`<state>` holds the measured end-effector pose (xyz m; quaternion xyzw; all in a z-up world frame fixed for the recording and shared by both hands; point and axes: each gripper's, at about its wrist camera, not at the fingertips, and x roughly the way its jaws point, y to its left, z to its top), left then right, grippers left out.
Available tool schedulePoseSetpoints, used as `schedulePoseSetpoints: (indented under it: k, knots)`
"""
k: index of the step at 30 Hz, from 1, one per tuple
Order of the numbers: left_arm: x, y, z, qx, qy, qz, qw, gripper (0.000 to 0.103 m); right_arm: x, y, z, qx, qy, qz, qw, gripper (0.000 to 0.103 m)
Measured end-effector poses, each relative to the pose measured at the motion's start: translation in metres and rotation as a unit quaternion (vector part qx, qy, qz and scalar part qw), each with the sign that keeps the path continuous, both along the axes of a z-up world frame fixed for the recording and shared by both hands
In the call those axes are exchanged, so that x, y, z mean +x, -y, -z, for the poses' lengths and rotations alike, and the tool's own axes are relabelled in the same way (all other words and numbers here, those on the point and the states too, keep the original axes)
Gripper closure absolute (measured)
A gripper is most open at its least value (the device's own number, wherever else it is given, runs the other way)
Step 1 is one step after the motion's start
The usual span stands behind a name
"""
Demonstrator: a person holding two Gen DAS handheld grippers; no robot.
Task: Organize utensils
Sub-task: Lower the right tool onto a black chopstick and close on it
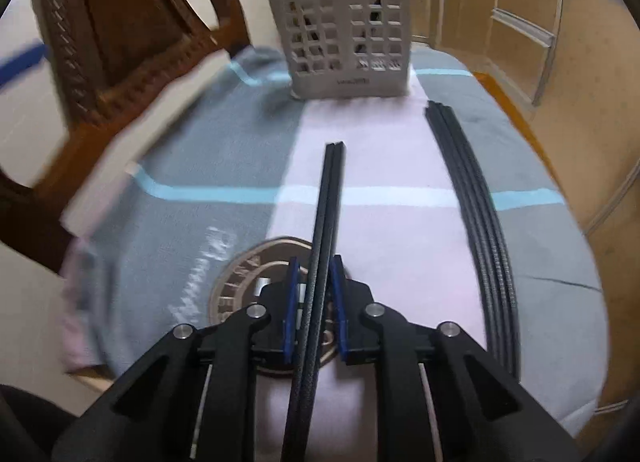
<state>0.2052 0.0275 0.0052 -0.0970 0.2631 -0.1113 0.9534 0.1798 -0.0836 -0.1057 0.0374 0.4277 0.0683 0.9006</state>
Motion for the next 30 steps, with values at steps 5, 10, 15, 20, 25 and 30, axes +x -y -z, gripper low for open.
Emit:
schedulePoseSetpoints:
  k: [5, 10, 15, 20, 25, 30]
  knots:
    - [0.001, 0.001, 0.001, -0.001, -0.001, 0.000, 1.0000, 0.008, 0.000, 0.011, -0.012, 0.013, 0.015, 0.008, 1.000, 0.086]
    - [0.000, 0.003, 0.001, 0.003, 0.000, 0.000, 1.0000, 0.008, 0.004, 0.008, -0.001, -0.013, -0.009, 0.007, 1.000, 0.086]
    - [0.000, 0.004, 0.001, 0.004, -0.001, 0.001, 1.0000, 0.008, 0.002, 0.005, 0.004, -0.029, -0.013, 0.010, 0.999, 0.086]
    - [0.001, 0.002, 0.001, 0.002, -0.001, 0.003, 1.0000, 0.008, 0.007, -0.009, 0.001, -0.076, -0.014, 0.012, 0.997, 0.084]
    - [0.001, 0.002, 0.002, 0.003, -0.002, 0.003, 1.0000, 0.008, 0.008, 0.004, 0.003, -0.075, -0.018, 0.033, 0.997, 0.078]
    - [0.002, 0.003, 0.006, 0.004, -0.009, 0.004, 0.9999, 0.008, 0.006, 0.000, 0.008, -0.081, -0.013, 0.022, 0.996, 0.078]
